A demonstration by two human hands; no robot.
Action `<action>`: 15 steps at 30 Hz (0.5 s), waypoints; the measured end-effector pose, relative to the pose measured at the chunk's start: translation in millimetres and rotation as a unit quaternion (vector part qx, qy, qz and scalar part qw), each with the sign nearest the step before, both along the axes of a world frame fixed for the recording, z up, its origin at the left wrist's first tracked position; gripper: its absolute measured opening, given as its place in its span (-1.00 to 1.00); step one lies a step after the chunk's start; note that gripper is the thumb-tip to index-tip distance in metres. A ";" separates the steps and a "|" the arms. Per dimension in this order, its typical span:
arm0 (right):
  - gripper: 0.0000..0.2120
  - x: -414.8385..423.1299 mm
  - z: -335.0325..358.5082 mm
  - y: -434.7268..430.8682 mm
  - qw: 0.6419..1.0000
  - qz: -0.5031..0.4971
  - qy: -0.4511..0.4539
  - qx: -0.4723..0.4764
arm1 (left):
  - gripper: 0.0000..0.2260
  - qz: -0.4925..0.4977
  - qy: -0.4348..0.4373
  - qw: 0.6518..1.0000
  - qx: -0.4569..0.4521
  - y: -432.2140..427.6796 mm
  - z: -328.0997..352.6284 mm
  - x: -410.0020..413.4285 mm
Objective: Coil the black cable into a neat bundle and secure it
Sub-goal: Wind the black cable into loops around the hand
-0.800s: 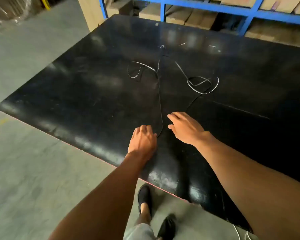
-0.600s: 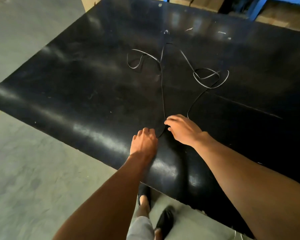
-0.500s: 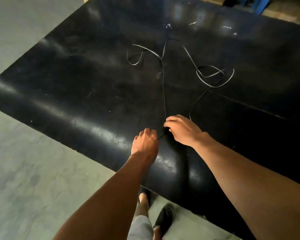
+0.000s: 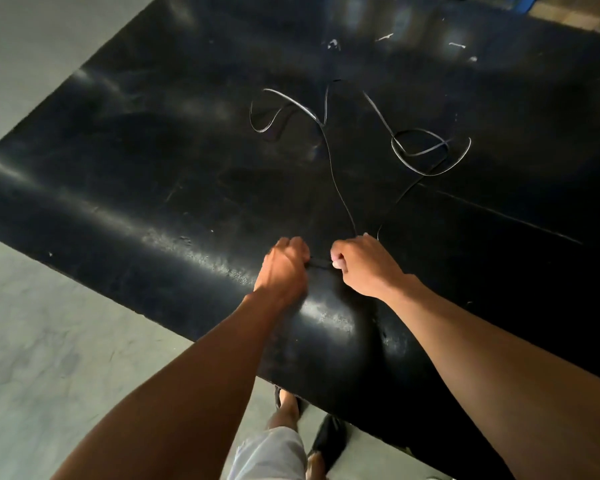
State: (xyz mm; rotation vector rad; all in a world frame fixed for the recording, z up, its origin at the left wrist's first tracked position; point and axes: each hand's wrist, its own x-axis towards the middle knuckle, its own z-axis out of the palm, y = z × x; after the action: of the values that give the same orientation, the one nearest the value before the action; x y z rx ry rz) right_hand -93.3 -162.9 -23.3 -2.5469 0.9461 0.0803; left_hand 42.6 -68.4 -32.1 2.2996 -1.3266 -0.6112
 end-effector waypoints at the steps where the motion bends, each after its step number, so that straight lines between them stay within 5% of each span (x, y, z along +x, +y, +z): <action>1: -0.84 -2.3 2.5 1.2 0.998 -0.047 -0.027 0.032 | -0.84 0.032 0.033 0.999 -0.025 -5.4 6.9 2.1; 5: -0.90 -13.5 26.7 7.8 0.964 -0.187 -0.151 0.114 | -0.85 0.157 0.252 0.950 -0.097 -26.6 38.3 3.7; 9: -0.90 -24.4 64.0 12.8 0.923 -0.256 -0.245 0.151 | -0.81 0.212 0.486 0.832 -0.162 -33.4 79.7 -7.0; 15: -0.86 -51.7 113.7 38.4 0.898 -0.241 -0.328 0.165 | -0.69 0.119 0.663 0.725 -0.148 -12.8 137.5 -33.3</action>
State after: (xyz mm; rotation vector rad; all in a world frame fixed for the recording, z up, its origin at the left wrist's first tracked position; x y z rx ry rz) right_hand -145.0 -124.5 90.4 -1.7621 1.1147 -0.6628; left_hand 9.3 -81.1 105.4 1.1040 -0.3285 -1.4094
